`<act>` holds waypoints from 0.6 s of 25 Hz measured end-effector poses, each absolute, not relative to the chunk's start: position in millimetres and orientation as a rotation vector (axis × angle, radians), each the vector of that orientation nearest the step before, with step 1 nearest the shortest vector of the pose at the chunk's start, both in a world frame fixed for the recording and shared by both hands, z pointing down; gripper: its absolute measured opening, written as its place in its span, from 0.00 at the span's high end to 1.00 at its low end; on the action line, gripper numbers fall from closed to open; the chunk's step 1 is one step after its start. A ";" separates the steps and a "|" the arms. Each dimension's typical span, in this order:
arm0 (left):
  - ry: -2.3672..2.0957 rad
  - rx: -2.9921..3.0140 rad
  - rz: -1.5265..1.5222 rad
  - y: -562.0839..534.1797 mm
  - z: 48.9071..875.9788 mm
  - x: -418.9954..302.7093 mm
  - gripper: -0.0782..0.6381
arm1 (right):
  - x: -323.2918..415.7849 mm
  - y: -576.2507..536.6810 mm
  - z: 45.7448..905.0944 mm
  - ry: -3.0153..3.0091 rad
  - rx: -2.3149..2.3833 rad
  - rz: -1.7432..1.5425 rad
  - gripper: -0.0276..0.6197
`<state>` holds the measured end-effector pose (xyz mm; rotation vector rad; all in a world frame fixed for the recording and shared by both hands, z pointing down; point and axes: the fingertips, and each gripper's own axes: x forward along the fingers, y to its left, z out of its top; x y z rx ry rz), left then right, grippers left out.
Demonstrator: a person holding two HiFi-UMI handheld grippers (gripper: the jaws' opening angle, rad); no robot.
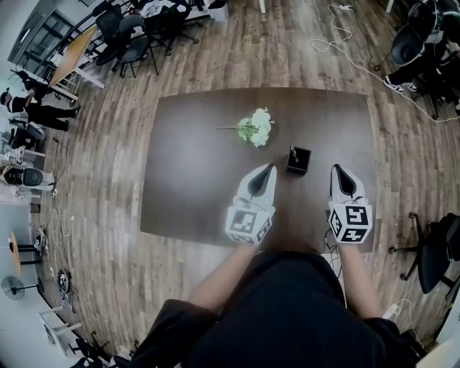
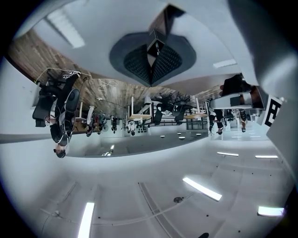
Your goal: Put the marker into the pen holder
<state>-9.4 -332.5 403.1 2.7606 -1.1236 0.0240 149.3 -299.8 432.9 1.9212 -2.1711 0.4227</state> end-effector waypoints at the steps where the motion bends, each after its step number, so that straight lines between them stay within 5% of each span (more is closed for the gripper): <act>1: -1.121 2.766 0.021 -334.6 399.8 -6.8 0.89 | 153.3 -298.4 427.6 -2.167 1.929 0.411 0.95; 15: -1.131 2.803 0.042 -343.0 385.6 -1.7 0.89 | 204.5 -275.9 398.6 -2.093 2.048 0.373 0.96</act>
